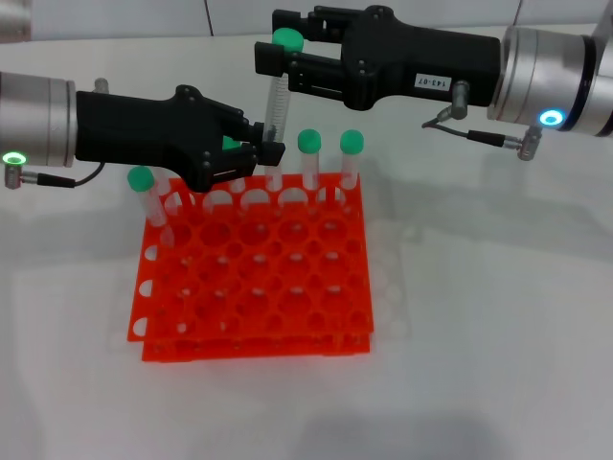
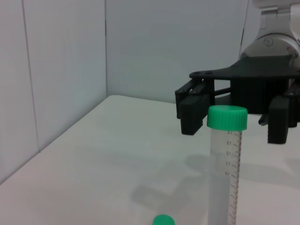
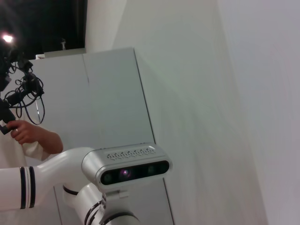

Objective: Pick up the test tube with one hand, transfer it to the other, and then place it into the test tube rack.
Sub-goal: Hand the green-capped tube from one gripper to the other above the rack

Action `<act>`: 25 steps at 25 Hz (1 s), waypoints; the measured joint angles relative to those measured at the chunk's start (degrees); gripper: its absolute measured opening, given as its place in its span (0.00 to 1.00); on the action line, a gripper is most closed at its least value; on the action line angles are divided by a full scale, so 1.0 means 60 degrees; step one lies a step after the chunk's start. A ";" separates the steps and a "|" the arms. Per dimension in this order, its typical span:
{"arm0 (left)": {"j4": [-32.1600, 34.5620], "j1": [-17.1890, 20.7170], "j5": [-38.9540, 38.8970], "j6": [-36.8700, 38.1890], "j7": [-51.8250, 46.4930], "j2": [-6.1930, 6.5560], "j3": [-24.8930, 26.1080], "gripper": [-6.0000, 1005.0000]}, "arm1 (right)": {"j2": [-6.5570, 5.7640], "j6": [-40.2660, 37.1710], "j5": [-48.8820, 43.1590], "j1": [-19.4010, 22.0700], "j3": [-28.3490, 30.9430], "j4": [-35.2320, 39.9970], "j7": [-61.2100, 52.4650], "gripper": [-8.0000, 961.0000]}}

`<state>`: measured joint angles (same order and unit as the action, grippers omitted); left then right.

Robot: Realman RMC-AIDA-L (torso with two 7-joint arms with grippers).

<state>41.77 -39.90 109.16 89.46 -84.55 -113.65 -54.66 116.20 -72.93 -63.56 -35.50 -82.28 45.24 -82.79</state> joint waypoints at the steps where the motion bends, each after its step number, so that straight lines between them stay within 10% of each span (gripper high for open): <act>1: -0.0005 0.0000 0.0000 -0.0003 0.0001 -0.0003 0.0000 0.32 | 0.0000 0.0024 0.0002 -0.0001 -0.0030 0.0000 0.0001 0.60; 25: -0.0029 -0.0077 0.0115 -0.0086 -0.0050 -0.0159 -0.0045 0.34 | -0.0053 -0.0186 -0.0003 0.0033 -0.0188 0.0069 0.0231 0.29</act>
<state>41.60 -40.36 109.85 88.95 -84.86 -114.60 -54.94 115.88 -74.05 -63.58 -35.30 -83.41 45.65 -81.40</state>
